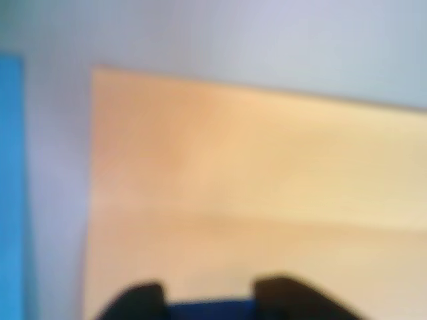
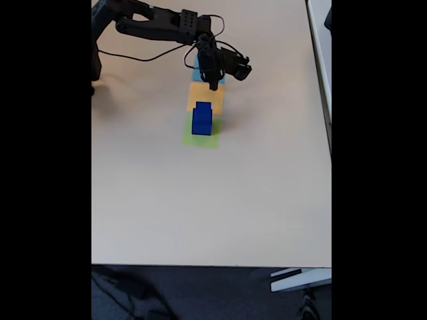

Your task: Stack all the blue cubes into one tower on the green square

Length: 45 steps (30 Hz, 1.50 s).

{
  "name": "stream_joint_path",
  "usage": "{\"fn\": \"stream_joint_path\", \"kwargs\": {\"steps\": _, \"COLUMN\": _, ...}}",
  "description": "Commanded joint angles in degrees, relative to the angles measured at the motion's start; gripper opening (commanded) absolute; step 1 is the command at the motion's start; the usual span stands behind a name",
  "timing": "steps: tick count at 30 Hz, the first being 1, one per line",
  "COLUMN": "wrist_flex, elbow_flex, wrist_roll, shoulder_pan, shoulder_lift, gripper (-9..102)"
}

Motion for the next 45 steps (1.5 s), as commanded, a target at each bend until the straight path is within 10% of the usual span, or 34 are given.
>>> {"fn": "stream_joint_path", "kwargs": {"steps": 1, "wrist_flex": -0.53, "elbow_flex": -0.18, "wrist_roll": -0.26, "shoulder_pan": 0.62, "shoulder_lift": 4.39, "gripper": 0}}
{"fn": "stream_joint_path", "kwargs": {"steps": 45, "wrist_flex": 2.99, "elbow_flex": -1.23, "wrist_roll": -2.9, "shoulder_pan": 3.6, "shoulder_lift": 2.2, "gripper": 6}}
